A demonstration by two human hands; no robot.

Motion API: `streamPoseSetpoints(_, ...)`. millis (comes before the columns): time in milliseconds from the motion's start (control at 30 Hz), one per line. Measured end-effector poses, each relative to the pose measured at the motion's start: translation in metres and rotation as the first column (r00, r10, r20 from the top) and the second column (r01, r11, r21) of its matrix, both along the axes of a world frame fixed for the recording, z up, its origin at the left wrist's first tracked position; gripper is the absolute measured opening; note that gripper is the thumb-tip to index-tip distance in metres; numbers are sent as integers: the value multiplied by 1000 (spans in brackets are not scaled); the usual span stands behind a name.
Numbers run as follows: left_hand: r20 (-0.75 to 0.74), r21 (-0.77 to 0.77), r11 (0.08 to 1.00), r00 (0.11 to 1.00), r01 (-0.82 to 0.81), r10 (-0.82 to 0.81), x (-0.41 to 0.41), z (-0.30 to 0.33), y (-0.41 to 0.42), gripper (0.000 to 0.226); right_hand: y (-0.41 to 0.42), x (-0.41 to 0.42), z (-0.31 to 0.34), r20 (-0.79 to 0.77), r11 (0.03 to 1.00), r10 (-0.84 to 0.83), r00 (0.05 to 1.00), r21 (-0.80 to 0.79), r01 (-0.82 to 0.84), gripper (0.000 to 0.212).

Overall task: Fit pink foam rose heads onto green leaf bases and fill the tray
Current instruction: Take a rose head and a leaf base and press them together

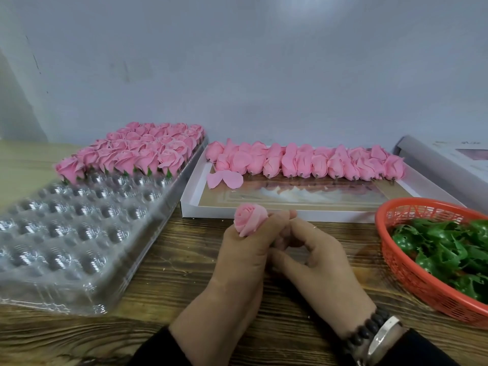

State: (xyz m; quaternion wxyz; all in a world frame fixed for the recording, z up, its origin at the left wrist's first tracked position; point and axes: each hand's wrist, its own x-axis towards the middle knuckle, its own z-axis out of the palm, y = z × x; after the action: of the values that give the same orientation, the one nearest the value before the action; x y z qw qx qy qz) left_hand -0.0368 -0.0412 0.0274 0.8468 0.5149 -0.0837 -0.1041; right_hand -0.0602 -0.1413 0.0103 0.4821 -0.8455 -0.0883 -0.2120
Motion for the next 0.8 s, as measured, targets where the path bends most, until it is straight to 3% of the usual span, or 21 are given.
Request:
streamPoseSetpoints(67,92,100,992,993,-81,71,0,3,1,15,-1,1,0,7,998,-18,1000,-55,19,23)
streamPoseSetpoints(167,270,274,939,954,-208,133,3,3,4,15,-5,0,4,68,992,-97,993,82,92,30)
streamPoseSetpoints(233,398,471,843,916,-259,60,4,1,4,19,-7,-2,7,105,979,-104,989,187,83,18)
streamPoseSetpoints(300,475,622,731,877,-280,-68,2,-3,3,20,-4,-5,9,120,968,-57,991,251,25,28)
streamPoseSetpoints(400,513,646,712,847,-275,-138,-2,-6,0,18,3,-8,11,127,971,-26,992,238,-5,38)
streamPoseSetpoints(567,590,744,555,757,-373,-282,-5,-9,-8,17,8,-8,10,132,980,-96,987,188,70,38)
streamPoseSetpoints(667,626,723,555,729,-411,-276,-6,-7,-11,24,7,-7,9,113,987,-85,990,145,68,36)
streamPoseSetpoints(800,497,760,605,812,-239,-304,-7,-3,-11,16,0,-4,10,11,996,10,1000,91,-11,29)
